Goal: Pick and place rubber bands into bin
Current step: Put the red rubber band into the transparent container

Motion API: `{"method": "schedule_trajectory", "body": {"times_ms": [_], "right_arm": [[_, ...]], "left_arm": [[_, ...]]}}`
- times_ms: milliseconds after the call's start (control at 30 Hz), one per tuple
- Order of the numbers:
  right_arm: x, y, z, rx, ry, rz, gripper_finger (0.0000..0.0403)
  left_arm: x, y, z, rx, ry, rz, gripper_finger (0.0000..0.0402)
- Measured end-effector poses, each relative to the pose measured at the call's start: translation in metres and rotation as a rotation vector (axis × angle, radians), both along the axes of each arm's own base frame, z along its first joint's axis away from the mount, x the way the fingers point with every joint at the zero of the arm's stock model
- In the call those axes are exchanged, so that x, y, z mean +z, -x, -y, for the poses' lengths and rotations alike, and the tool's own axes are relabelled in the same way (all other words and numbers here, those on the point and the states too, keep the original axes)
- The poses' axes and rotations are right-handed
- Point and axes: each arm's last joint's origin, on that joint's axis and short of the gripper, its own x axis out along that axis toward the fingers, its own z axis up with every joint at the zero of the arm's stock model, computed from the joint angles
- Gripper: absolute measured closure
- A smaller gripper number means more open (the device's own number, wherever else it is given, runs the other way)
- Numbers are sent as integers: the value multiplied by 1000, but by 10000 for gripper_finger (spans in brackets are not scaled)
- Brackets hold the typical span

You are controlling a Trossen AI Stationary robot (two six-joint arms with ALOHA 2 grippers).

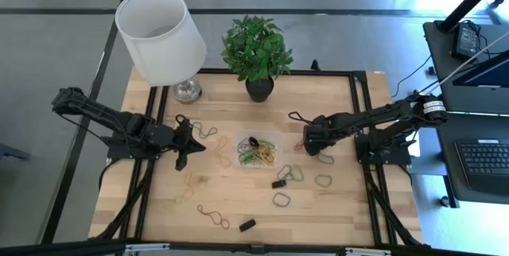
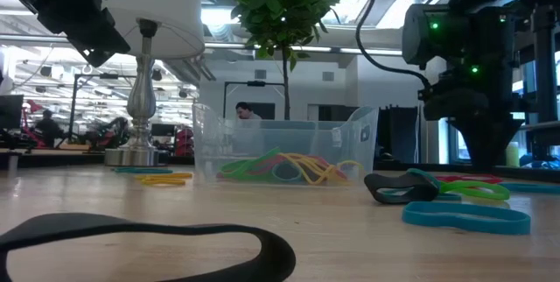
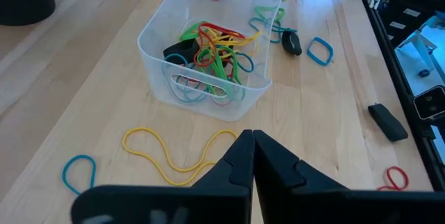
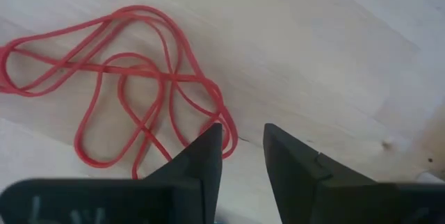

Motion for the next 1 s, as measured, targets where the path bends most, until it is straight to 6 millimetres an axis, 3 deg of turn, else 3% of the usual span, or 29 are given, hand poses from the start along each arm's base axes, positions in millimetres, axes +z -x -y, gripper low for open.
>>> {"method": "schedule_trajectory", "body": {"times_ms": [500, 633, 1000], "right_arm": [[-26, 16, 1, -55, 24, 16, 353], [-23, 14, 1, -49, 24, 9, 394], [-4, 11, 1, -44, 56, -79, 399]], "left_arm": [[0, 0, 0, 0, 0, 0, 399], [0, 0, 0, 4, 7, 0, 399], [0, 0, 0, 3, 7, 0, 398]]}}
